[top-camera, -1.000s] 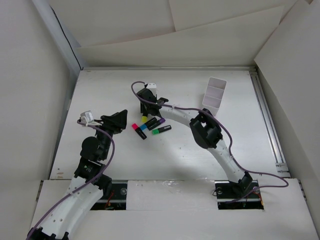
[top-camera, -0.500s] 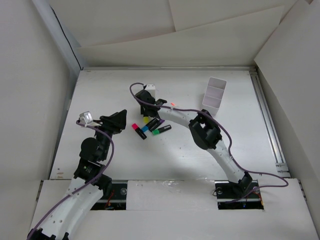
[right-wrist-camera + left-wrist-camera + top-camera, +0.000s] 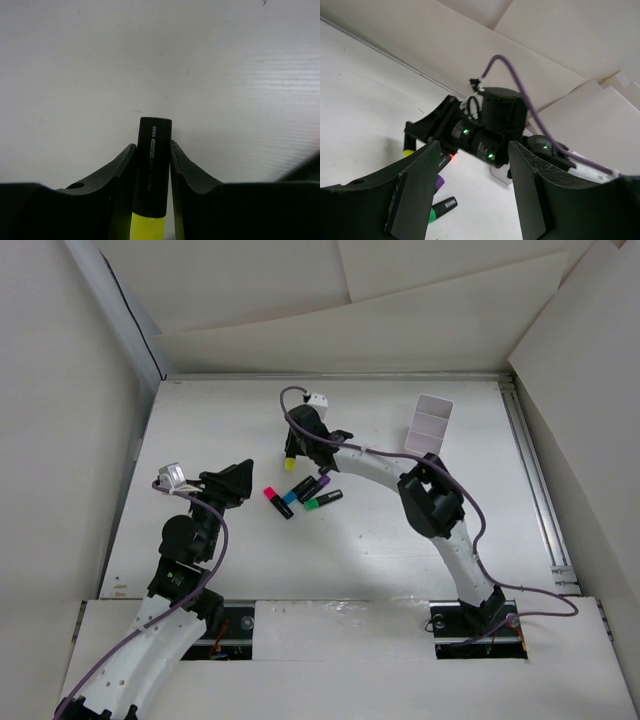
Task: Sort the stationery into containers
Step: Pick up the pen from the center of the board, then place the stationery in the storage box.
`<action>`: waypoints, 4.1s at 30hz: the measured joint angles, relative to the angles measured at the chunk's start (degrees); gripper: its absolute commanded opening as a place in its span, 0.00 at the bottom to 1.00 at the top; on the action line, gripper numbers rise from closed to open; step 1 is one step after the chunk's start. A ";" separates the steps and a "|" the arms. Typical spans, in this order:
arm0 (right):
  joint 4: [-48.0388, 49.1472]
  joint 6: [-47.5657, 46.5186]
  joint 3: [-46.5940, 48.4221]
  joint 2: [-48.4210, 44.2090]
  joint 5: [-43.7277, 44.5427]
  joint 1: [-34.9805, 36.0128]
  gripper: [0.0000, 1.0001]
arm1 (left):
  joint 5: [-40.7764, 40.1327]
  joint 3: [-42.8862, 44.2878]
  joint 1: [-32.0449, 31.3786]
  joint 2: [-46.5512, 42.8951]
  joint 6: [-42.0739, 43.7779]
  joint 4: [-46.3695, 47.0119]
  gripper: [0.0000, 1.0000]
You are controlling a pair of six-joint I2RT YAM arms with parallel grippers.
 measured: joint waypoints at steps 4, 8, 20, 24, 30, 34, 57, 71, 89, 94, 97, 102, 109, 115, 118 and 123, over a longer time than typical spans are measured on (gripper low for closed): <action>3.08 0.96 -3.23 -5.38 -0.46 -2.38 0.10 | 0.07 0.00 0.00 0.02 -0.02 0.02 0.53; 5.75 1.55 -8.07 -11.08 -0.48 -5.18 0.10 | 0.48 0.00 0.00 0.52 -0.02 0.28 0.54; 10.71 -0.90 -29.27 -35.60 3.61 -14.82 0.11 | 15.76 2.89 0.00 23.56 2.10 6.82 0.60; 11.43 -1.60 -34.80 -41.79 3.89 -14.80 0.11 | 25.49 5.79 0.00 33.83 3.17 10.73 0.67; 11.37 -1.97 -41.22 -47.82 -0.20 -14.82 0.11 | 33.03 6.36 -3.63 38.27 3.89 15.85 0.78; 11.41 -2.01 -41.62 -49.13 -4.76 -14.80 0.11 | 33.11 8.41 -8.70 38.23 5.38 17.11 0.78; 11.69 -1.51 -43.98 -49.90 -12.87 -7.89 0.11 | 30.91 14.82 -9.22 50.10 3.78 19.47 0.70; 13.00 -0.63 -44.02 -49.66 -13.35 -5.29 0.11 | 31.17 15.74 -9.22 52.85 1.84 22.58 0.41; 15.10 0.17 -46.01 -49.99 -14.82 -5.22 0.38 | 32.37 15.74 -8.92 53.27 3.10 22.18 0.02; 15.12 0.39 -46.99 -51.34 -17.46 -6.34 0.63 | 33.90 15.72 -8.98 52.74 4.59 22.40 0.02; 14.99 -0.07 -47.74 -52.37 -19.65 -7.10 0.73 | 35.12 15.72 -9.01 52.00 5.51 22.40 0.02; 15.08 -0.96 -47.91 -53.35 -23.89 -9.22 0.75 | 37.70 15.72 -9.01 51.10 7.02 22.38 0.02; 15.08 -2.08 -47.91 -53.42 -29.38 -11.61 0.60 | 40.96 15.72 -9.01 51.06 8.90 22.27 0.02; 15.08 -2.45 -47.91 -53.42 -32.79 -11.96 0.52 | 42.32 15.72 -9.01 51.06 10.27 22.27 0.02; 15.10 -2.58 -47.91 -53.42 -33.77 -12.02 0.41 | 42.69 15.72 -9.01 51.08 10.80 22.21 0.02; 15.52 -2.43 -47.91 -53.42 -35.21 -12.17 0.25 | 42.95 15.72 -9.05 51.47 11.43 21.90 0.04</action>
